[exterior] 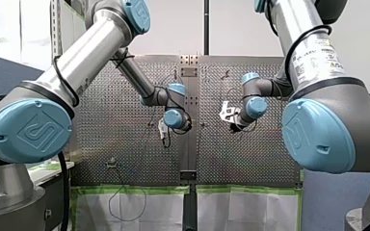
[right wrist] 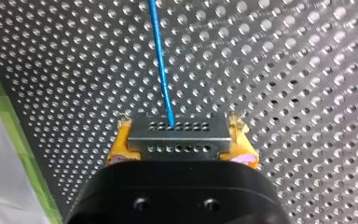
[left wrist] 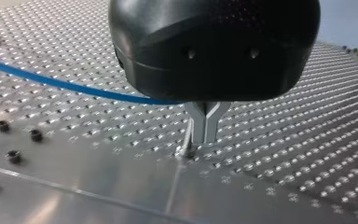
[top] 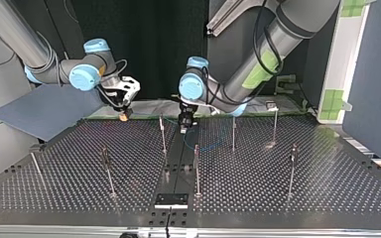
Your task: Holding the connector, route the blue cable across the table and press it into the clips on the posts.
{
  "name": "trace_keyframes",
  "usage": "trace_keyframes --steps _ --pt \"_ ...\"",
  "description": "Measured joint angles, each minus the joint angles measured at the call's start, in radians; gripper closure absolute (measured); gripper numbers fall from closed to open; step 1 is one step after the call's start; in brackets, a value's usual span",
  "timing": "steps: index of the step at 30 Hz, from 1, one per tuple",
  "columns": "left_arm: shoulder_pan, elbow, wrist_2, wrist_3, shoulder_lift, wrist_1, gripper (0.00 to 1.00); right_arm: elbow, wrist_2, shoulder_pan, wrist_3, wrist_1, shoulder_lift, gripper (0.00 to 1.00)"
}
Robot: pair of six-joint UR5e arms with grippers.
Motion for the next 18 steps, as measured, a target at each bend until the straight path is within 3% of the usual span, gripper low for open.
trace_keyframes --steps 12,14,15,16,17,18 --pt "0.042 0.012 0.028 -0.014 0.0 0.001 0.98 -0.061 -0.001 -0.036 0.034 0.0 0.004 1.0" --pt "0.045 0.013 0.035 -0.014 0.001 -0.004 0.8 -0.064 -0.002 -0.041 0.034 0.0 0.005 1.0" --pt "0.045 0.013 0.037 -0.014 0.001 -0.008 0.8 -0.065 -0.003 -0.042 0.034 0.0 0.005 1.0" --pt "0.044 0.013 0.039 -0.014 0.001 -0.012 0.7 -0.066 -0.004 -0.043 0.033 0.0 0.005 1.0" --pt "0.043 0.013 0.04 -0.014 0.001 -0.016 0.54 -0.066 -0.005 -0.044 0.032 0.0 0.005 1.0" --pt "0.041 0.013 0.042 -0.014 0.001 -0.02 0.54 -0.066 -0.006 -0.045 0.031 0.0 0.005 1.0"
